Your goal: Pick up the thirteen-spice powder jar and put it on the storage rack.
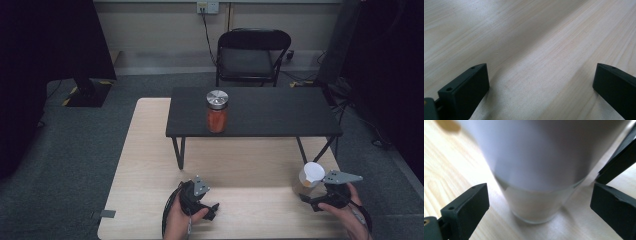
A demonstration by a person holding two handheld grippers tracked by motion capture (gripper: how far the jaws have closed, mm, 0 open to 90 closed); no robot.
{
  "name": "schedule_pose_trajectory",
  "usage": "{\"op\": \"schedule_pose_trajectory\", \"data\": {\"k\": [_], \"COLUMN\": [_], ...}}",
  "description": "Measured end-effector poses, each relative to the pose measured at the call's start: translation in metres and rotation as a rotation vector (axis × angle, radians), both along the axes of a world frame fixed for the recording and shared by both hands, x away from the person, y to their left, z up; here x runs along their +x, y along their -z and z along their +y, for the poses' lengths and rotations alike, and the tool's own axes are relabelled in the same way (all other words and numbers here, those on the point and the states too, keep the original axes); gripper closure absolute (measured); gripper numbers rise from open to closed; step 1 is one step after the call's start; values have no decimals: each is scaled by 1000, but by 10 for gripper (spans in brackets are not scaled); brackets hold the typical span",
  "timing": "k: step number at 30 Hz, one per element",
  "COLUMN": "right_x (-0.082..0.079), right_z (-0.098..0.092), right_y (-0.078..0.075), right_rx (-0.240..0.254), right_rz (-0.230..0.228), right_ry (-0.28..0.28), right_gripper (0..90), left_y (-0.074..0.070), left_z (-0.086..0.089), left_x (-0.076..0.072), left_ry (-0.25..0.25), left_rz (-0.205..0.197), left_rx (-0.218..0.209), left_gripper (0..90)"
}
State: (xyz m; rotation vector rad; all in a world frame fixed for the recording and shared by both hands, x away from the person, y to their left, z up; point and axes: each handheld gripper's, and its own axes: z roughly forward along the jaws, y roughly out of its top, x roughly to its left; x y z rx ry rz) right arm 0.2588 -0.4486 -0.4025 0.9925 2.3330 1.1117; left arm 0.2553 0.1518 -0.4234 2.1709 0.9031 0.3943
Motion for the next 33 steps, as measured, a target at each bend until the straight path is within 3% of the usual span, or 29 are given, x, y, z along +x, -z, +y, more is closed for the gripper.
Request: {"op": "schedule_pose_trajectory", "data": {"k": [7,11,33], "right_x": [-2,0,-1], "right_z": [1,1,3], "right_y": [-7,-8,7], "right_rx": [32,47,120], "right_rz": [-31,-47,-112], "right_ry": [22,14,0], "right_gripper": [19,69,297], "left_y": [0,0,0], "left_z": [0,0,0], "left_x": [0,0,0], "left_ry": [0,0,0], "left_rz": [0,0,0], "left_rx": [0,0,0], "left_gripper": [0,0,0]}}
